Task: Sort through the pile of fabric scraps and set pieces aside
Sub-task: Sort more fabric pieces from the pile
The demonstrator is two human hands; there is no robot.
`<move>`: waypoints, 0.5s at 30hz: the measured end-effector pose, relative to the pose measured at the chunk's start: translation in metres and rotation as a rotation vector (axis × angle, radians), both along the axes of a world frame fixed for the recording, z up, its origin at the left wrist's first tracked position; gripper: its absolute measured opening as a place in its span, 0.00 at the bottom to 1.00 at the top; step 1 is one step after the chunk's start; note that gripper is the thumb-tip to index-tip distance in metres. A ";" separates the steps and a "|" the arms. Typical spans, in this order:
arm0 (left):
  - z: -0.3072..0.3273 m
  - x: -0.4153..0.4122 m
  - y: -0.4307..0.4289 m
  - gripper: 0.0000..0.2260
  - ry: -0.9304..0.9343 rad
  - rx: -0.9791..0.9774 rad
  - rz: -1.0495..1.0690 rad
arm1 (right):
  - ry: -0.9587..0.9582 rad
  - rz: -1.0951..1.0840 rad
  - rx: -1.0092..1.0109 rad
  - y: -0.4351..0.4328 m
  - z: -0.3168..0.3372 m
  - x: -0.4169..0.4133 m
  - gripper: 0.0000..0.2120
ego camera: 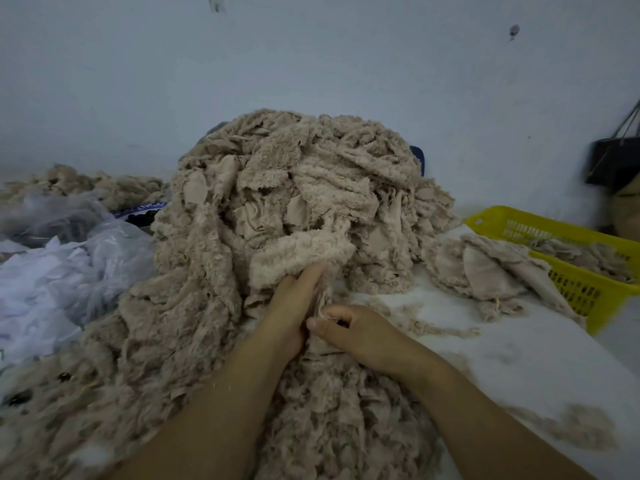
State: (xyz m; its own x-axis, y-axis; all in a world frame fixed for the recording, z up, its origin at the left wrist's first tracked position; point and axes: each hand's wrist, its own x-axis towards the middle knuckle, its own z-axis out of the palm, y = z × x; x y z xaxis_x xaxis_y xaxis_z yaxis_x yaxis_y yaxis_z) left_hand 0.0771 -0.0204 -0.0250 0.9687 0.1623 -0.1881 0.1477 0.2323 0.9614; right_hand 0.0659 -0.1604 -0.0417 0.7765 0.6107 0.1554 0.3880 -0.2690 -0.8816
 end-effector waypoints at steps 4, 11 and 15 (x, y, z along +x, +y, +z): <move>0.005 0.002 0.007 0.22 -0.162 -0.313 0.036 | -0.024 0.030 -0.065 -0.002 -0.001 -0.001 0.21; 0.019 -0.006 0.010 0.10 -0.454 -0.300 -0.095 | -0.096 -0.556 0.123 -0.003 0.004 0.008 0.15; 0.009 -0.022 -0.014 0.13 -0.330 0.249 -0.344 | 0.423 -0.731 0.608 -0.014 0.017 0.027 0.18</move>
